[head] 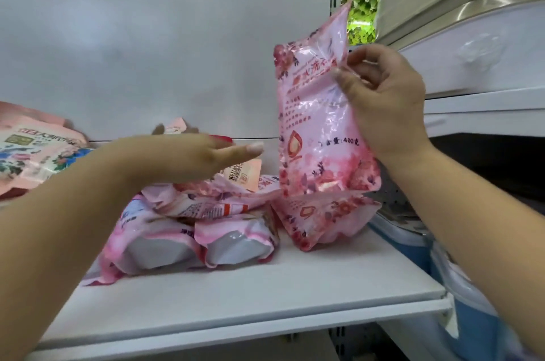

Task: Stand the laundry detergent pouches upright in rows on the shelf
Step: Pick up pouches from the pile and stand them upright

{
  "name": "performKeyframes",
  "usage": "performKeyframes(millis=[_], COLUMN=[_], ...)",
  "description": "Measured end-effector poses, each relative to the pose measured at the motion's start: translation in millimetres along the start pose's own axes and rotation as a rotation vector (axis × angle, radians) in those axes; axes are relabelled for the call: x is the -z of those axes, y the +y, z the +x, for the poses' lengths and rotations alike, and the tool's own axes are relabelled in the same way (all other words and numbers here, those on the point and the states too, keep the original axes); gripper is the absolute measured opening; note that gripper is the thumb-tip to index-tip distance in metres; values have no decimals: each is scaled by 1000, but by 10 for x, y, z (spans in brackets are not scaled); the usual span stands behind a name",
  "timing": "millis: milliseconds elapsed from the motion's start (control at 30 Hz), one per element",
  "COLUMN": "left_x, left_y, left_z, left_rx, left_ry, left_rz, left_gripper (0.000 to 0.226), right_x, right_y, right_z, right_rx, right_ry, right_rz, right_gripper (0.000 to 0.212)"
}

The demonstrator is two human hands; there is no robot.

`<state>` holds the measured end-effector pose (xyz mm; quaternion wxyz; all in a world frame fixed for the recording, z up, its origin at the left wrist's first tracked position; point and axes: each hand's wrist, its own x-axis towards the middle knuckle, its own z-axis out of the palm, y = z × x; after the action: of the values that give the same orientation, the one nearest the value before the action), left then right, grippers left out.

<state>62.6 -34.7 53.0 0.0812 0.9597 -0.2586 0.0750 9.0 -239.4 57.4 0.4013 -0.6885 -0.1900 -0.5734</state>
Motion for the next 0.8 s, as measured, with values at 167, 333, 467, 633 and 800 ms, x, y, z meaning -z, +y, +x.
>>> performKeyframes(millis=[167, 333, 467, 633, 800], left_x=[-6, -239, -273, -326, -403], left_y=[396, 428, 373, 333, 372], left_z=[85, 301, 364, 417, 404], left_rx=[-160, -77, -104, -109, -151], left_ry=[95, 31, 68, 99, 77], left_rz=[-546, -1342, -1408, -1346, -1245], left_gripper=[90, 60, 88, 102, 59], right_x=[-183, -284, -280, -320, -352], right_y=[80, 198, 228, 315, 410], right_z=[-86, -126, -87, -128, -262], right_rx=[-141, -265, -332, -495, -607], right_ry=[92, -23, -62, -56, -75], right_rz=[253, 313, 329, 317, 234], right_gripper=[22, 18, 25, 30, 70])
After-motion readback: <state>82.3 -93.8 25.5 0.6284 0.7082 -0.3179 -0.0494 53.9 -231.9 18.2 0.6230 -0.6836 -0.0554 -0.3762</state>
